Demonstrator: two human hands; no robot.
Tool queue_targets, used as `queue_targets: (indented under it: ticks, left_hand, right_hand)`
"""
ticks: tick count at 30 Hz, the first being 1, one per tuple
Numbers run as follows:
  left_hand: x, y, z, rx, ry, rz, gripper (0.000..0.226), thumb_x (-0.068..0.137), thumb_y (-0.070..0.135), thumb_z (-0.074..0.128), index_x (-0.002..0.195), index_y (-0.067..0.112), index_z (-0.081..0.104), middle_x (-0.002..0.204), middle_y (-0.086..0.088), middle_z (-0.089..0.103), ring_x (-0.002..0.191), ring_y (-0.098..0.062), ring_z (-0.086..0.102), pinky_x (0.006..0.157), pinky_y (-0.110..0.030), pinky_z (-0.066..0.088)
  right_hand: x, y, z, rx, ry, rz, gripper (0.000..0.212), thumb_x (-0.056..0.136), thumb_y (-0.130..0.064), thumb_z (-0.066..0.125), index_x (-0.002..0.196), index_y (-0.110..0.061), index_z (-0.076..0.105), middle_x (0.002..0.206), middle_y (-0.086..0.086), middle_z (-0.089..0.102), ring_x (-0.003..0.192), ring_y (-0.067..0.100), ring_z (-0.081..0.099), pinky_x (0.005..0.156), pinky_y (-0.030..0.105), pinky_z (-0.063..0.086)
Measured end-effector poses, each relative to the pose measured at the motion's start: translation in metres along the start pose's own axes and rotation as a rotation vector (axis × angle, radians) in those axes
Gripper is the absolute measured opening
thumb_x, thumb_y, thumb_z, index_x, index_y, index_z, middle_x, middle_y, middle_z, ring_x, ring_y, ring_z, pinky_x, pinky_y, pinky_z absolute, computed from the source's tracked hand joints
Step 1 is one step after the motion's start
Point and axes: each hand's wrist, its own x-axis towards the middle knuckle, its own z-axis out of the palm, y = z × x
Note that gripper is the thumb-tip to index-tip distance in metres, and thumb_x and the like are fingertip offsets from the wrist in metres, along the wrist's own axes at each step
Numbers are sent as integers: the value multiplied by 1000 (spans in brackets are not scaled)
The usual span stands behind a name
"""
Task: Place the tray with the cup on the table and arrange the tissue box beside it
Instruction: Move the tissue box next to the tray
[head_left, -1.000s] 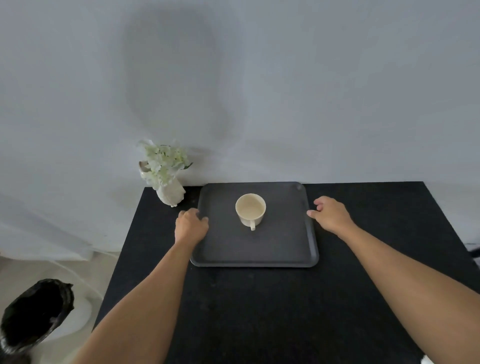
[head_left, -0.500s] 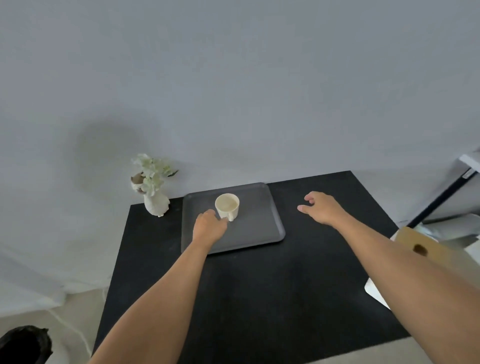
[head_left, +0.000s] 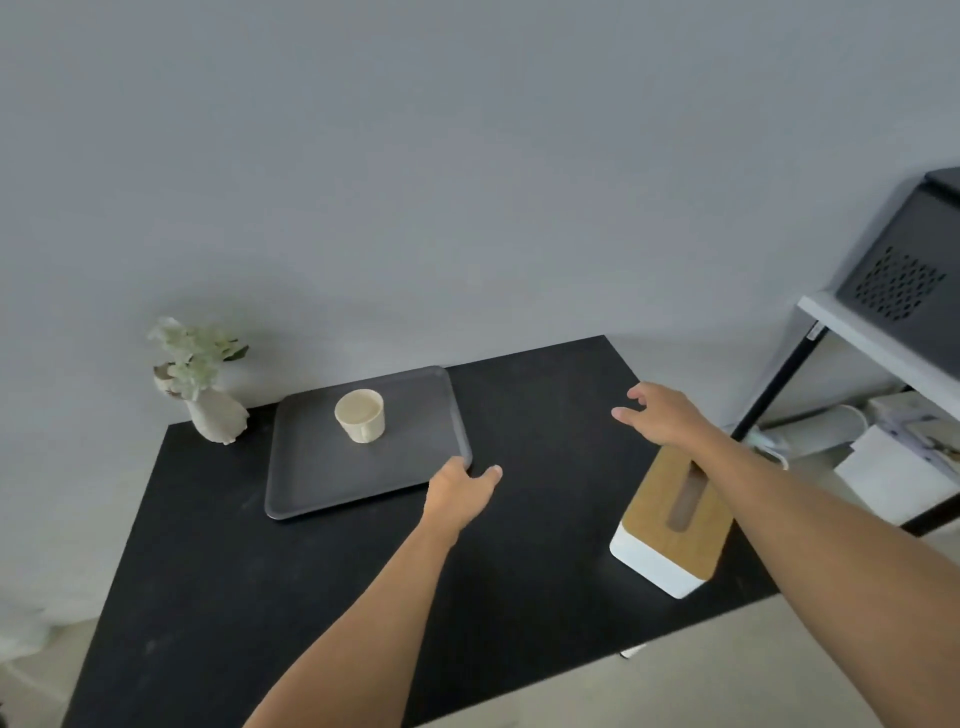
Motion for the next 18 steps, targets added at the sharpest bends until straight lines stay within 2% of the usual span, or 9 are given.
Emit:
queue_targets:
  ticks: [3, 5, 7, 10, 13, 15, 16, 18]
  left_hand:
    - [-15, 14, 53, -46, -64, -68, 85, 84, 57, 61, 152, 15, 33, 149, -7, 47, 126, -27, 55, 99, -38, 50]
    - [-22, 23, 88, -60, -86, -109, 85, 84, 57, 62, 152, 16, 32, 148, -6, 46, 125, -28, 55, 101, -44, 52]
    - [-27, 27, 115, -88, -103, -153, 84, 85, 55, 63, 153, 16, 31, 150, -6, 45, 123, -25, 54, 97, -42, 54]
    - [-34, 31, 153, -135, -132, -220, 82, 87, 51, 63, 153, 17, 30, 150, -4, 44, 107, -17, 53, 75, -30, 52]
    - [-34, 34, 183, -159, -155, -265, 81, 89, 47, 63, 154, 15, 28, 146, -5, 46, 115, -21, 55, 78, -31, 53]
    - [-34, 35, 196, -163, -166, -286, 77, 89, 45, 63, 151, 13, 31, 138, -3, 50, 113, -21, 56, 80, -31, 54]
    - [-33, 35, 200, -161, -168, -295, 71, 88, 46, 64, 146, 14, 38, 130, -3, 52, 108, -20, 58, 77, -30, 55]
    - [-32, 34, 207, -143, -168, -317, 43, 86, 48, 66, 114, 18, 54, 102, -3, 58, 86, -16, 59, 68, -28, 54]
  right_hand:
    - [9, 49, -17, 25, 19, 28, 55, 91, -44, 57, 137, -14, 46, 141, 8, 52, 125, 28, 52, 96, 38, 43]
    - [17, 80, -26, 51, 25, 48, 56, 91, -45, 56, 137, -15, 46, 140, 8, 52, 124, 29, 52, 94, 38, 43]
    - [23, 102, -28, 61, 11, 64, 56, 91, -46, 56, 138, -16, 45, 141, 9, 52, 125, 30, 51, 95, 39, 42]
    - [31, 131, -25, 35, -29, 73, 58, 91, -45, 55, 139, -15, 43, 142, 11, 50, 127, 32, 49, 98, 42, 41]
    - [39, 151, -20, -2, -75, 74, 61, 92, -46, 54, 141, -13, 41, 144, 13, 48, 130, 34, 47, 100, 44, 40]
    - [44, 159, -15, -12, -92, 76, 63, 92, -47, 54, 143, -13, 38, 146, 14, 46, 131, 35, 45, 101, 46, 40]
    - [45, 161, -13, -17, -95, 84, 64, 92, -47, 53, 144, -13, 36, 146, 15, 45, 132, 35, 45, 101, 46, 40]
    - [46, 163, -6, -32, -114, 100, 66, 92, -48, 53, 145, -13, 34, 147, 15, 44, 132, 35, 44, 101, 47, 40]
